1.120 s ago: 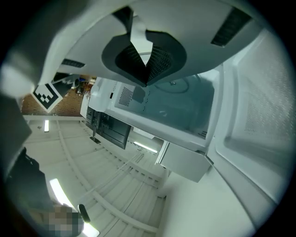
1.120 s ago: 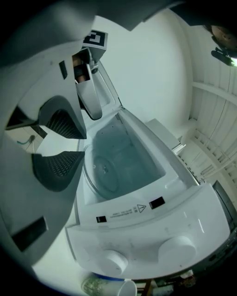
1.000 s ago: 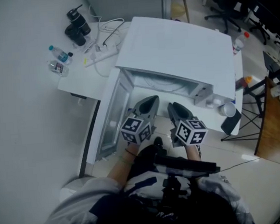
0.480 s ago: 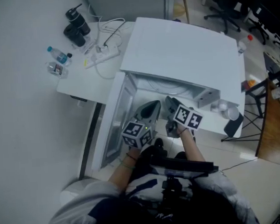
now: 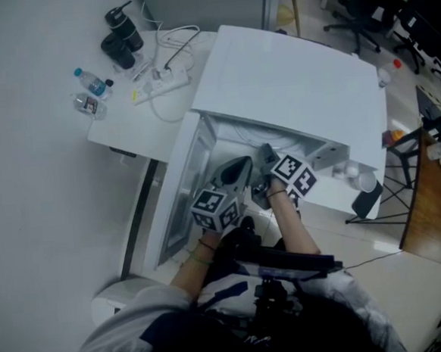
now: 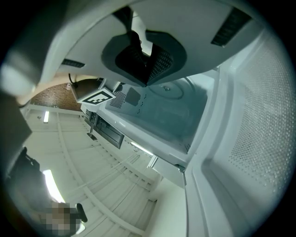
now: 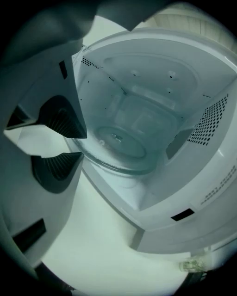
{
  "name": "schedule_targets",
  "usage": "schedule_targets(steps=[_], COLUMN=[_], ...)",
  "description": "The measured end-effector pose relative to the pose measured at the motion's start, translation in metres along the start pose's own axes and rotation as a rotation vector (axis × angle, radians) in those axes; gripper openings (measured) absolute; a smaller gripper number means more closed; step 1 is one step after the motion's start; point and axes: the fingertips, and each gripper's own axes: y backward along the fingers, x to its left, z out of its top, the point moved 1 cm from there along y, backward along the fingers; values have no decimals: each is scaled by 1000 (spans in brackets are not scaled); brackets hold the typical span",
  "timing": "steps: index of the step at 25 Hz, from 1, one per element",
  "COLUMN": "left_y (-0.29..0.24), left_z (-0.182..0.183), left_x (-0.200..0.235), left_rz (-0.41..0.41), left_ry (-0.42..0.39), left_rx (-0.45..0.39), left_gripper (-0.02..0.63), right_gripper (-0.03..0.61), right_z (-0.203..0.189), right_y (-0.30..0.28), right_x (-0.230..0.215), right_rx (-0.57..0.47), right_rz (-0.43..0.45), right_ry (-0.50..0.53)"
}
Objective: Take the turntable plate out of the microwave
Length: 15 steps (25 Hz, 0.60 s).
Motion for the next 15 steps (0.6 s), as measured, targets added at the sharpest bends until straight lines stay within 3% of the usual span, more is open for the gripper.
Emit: schedule_targets(steps=[9,11,13,15], left_y=[2,2,2,2], left_z=[-6,-13,-21,-25], left_x=[9,13,17,20], left_rz=[33,42,49,62], left_ry=[81,116,138,145], left_rx=[-5,6,30,39], left_gripper=[3,3,3,3], right_gripper=[53,-5,-3,-3], right_z=[1,-2,-6,-11], right_y=[17,25,31,29], right_x=[-3,1,6,5], right_rx=[-23,-28,-24,14], right_rz=[60,74,74,80], right_ry=[47,134,247,224])
